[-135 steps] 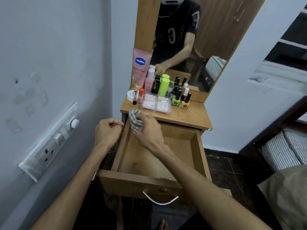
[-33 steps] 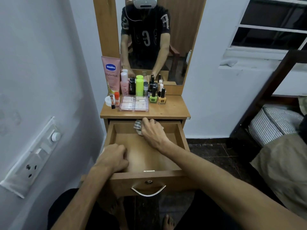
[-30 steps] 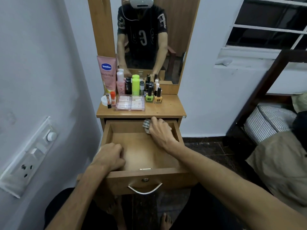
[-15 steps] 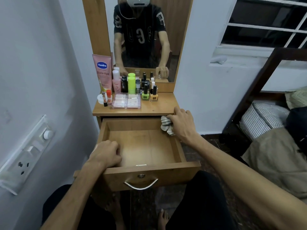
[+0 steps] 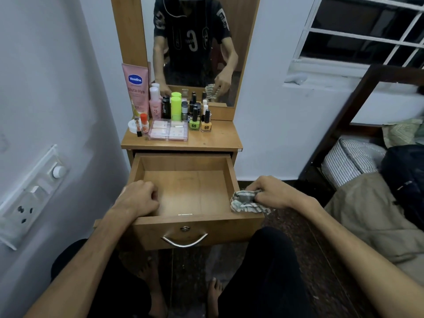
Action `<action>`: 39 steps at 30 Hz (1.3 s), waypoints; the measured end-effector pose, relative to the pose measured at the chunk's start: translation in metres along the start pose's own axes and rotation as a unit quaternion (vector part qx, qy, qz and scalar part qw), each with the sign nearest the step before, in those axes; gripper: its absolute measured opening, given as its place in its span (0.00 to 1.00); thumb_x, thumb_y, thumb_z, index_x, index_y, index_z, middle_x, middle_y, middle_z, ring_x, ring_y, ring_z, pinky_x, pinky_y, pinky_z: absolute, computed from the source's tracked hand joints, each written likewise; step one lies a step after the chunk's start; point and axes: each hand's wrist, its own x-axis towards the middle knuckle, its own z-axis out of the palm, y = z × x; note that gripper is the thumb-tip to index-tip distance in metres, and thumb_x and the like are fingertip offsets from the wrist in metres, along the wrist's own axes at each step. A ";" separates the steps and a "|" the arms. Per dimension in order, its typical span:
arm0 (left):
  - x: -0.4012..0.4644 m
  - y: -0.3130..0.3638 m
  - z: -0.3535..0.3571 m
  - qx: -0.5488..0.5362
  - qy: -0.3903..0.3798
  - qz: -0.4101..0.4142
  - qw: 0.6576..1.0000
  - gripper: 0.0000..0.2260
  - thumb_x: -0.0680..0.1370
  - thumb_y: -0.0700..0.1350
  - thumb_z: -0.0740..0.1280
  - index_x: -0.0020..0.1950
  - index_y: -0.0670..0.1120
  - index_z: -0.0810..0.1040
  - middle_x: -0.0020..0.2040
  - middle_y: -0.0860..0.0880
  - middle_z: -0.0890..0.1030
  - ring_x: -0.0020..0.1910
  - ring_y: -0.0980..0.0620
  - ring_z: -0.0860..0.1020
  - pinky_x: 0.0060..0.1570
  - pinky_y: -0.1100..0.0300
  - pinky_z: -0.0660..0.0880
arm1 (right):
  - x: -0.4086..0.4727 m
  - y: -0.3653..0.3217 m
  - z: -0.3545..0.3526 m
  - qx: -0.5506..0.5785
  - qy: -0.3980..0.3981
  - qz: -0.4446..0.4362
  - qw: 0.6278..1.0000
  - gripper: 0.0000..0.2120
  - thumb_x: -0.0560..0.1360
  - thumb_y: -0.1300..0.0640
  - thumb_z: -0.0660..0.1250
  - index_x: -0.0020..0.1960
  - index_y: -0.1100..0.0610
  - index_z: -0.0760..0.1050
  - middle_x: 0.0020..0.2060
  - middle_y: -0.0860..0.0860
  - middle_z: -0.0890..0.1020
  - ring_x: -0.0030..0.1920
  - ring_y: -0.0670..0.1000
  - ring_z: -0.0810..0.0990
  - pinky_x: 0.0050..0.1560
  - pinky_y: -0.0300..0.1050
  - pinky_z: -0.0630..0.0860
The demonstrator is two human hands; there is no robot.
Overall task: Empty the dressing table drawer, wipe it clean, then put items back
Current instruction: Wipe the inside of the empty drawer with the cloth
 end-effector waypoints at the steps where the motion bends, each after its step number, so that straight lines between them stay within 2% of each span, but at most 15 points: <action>1: -0.001 0.000 0.000 -0.004 0.005 -0.001 1.000 0.03 0.74 0.45 0.69 0.40 0.50 0.78 0.37 0.53 0.78 0.38 0.58 0.74 0.40 0.60 0.69 | -0.003 -0.002 -0.008 -0.005 0.005 0.004 1.000 0.20 0.69 0.63 0.60 0.35 0.41 0.83 0.39 0.44 0.87 0.41 0.48 0.83 0.47 0.51 0.81; 5: 0.000 -0.001 0.002 -0.033 0.021 -0.003 0.999 0.03 0.75 0.45 0.69 0.42 0.49 0.80 0.37 0.53 0.78 0.37 0.57 0.76 0.38 0.62 0.70 | -0.017 -0.011 -0.054 0.068 0.060 0.036 0.995 0.06 0.68 0.64 0.65 0.36 0.60 0.81 0.31 0.50 0.82 0.34 0.50 0.78 0.38 0.43 0.74; 7: 0.001 -0.003 0.003 -0.045 0.023 -0.002 0.999 0.04 0.75 0.44 0.69 0.40 0.50 0.80 0.37 0.53 0.80 0.37 0.57 0.77 0.38 0.63 0.71 | -0.013 -0.013 -0.072 -0.044 0.136 0.098 0.985 0.09 0.73 0.56 0.66 0.38 0.59 0.81 0.31 0.49 0.80 0.36 0.54 0.77 0.36 0.42 0.69; 9: 0.001 -0.004 0.004 -0.061 0.021 0.001 0.998 0.05 0.75 0.44 0.69 0.39 0.51 0.79 0.36 0.53 0.80 0.36 0.57 0.77 0.35 0.64 0.69 | -0.009 -0.028 -0.072 -0.195 0.171 0.164 0.952 0.10 0.74 0.49 0.67 0.46 0.52 0.84 0.38 0.50 0.82 0.41 0.56 0.78 0.41 0.44 0.70; 12: 0.001 -0.005 0.003 -0.084 0.060 0.002 0.995 0.06 0.75 0.43 0.69 0.38 0.51 0.79 0.36 0.54 0.80 0.35 0.57 0.77 0.34 0.66 0.69 | 0.008 -0.063 -0.050 -0.160 0.228 0.109 0.954 0.11 0.72 0.50 0.70 0.53 0.48 0.85 0.42 0.52 0.82 0.43 0.55 0.78 0.45 0.45 0.71; 15: -0.003 -0.005 0.001 -0.107 0.111 0.000 0.988 0.06 0.75 0.41 0.68 0.39 0.50 0.80 0.36 0.53 0.80 0.33 0.59 0.74 0.35 0.66 0.70 | 0.048 -0.090 -0.012 -0.134 0.274 0.034 0.952 0.09 0.72 0.55 0.71 0.51 0.52 0.84 0.46 0.54 0.83 0.45 0.56 0.79 0.42 0.45 0.70; 17: -0.004 -0.005 -0.001 -0.110 0.153 -0.006 0.982 0.05 0.74 0.41 0.68 0.40 0.49 0.81 0.37 0.53 0.81 0.33 0.59 0.74 0.36 0.64 0.68 | 0.080 -0.104 0.017 -0.172 0.266 0.024 0.948 0.06 0.73 0.58 0.70 0.50 0.56 0.82 0.48 0.55 0.82 0.45 0.57 0.79 0.41 0.47 0.69; 19: -0.004 -0.008 0.000 -0.115 0.178 -0.011 0.977 0.05 0.74 0.40 0.68 0.41 0.48 0.82 0.38 0.52 0.82 0.35 0.55 0.76 0.39 0.61 0.70 | 0.110 -0.105 0.044 -0.250 0.228 0.032 0.940 0.07 0.77 0.59 0.71 0.54 0.57 0.80 0.52 0.56 0.80 0.46 0.55 0.79 0.41 0.47 0.71; 23: -0.003 -0.011 0.003 -0.128 0.178 -0.014 0.976 0.06 0.73 0.39 0.67 0.40 0.48 0.82 0.38 0.52 0.82 0.38 0.54 0.79 0.43 0.56 0.78 | 0.151 -0.086 0.070 -0.348 0.178 0.082 0.917 0.07 0.78 0.59 0.72 0.56 0.56 0.83 0.51 0.54 0.83 0.49 0.53 0.84 0.42 0.45 0.83; 27: 0.000 -0.010 0.004 -0.132 0.190 -0.016 0.973 0.08 0.73 0.37 0.66 0.40 0.46 0.83 0.38 0.51 0.83 0.38 0.53 0.79 0.44 0.56 0.79 | 0.171 -0.088 0.069 -0.198 0.193 0.132 0.952 0.06 0.78 0.64 0.70 0.53 0.59 0.83 0.51 0.57 0.85 0.52 0.57 0.85 0.45 0.49 0.84; 29: 0.001 -0.009 0.005 -0.136 0.196 -0.020 0.971 0.08 0.72 0.36 0.66 0.40 0.46 0.83 0.39 0.51 0.83 0.38 0.52 0.80 0.44 0.55 0.80 | 0.177 -0.100 0.073 -0.108 0.197 0.134 0.965 0.04 0.79 0.63 0.69 0.52 0.61 0.82 0.50 0.58 0.85 0.51 0.57 0.84 0.46 0.49 0.82; 32: 0.001 -0.008 0.004 -0.143 0.208 -0.024 0.967 0.08 0.71 0.35 0.66 0.40 0.44 0.83 0.42 0.50 0.83 0.40 0.51 0.79 0.44 0.52 0.80 | 0.183 -0.129 0.090 0.034 0.180 0.089 0.979 0.09 0.77 0.59 0.68 0.55 0.59 0.81 0.50 0.57 0.84 0.51 0.58 0.82 0.53 0.50 0.81; 34: 0.000 -0.010 0.004 -0.149 0.217 -0.032 0.964 0.07 0.72 0.35 0.66 0.42 0.45 0.82 0.44 0.51 0.81 0.41 0.52 0.77 0.43 0.55 0.75 | 0.185 -0.156 0.105 0.082 0.134 0.024 0.987 0.12 0.75 0.58 0.68 0.57 0.54 0.83 0.49 0.55 0.83 0.50 0.58 0.83 0.52 0.50 0.82; 37: 0.000 -0.012 0.002 -0.152 0.218 -0.049 0.963 0.07 0.73 0.36 0.67 0.44 0.46 0.81 0.46 0.50 0.80 0.44 0.53 0.75 0.46 0.59 0.71 | 0.191 -0.182 0.110 0.069 0.050 -0.062 0.994 0.04 0.75 0.56 0.68 0.42 0.49 0.80 0.42 0.52 0.81 0.44 0.55 0.79 0.44 0.46 0.75; 39: 0.000 -0.013 0.000 -0.152 0.220 -0.049 0.962 0.05 0.73 0.37 0.69 0.43 0.47 0.81 0.45 0.50 0.80 0.44 0.52 0.77 0.46 0.56 0.76 | 0.192 -0.182 0.102 0.048 -0.013 -0.081 0.995 0.10 0.75 0.60 0.67 0.36 0.50 0.75 0.39 0.54 0.80 0.42 0.55 0.78 0.44 0.46 0.72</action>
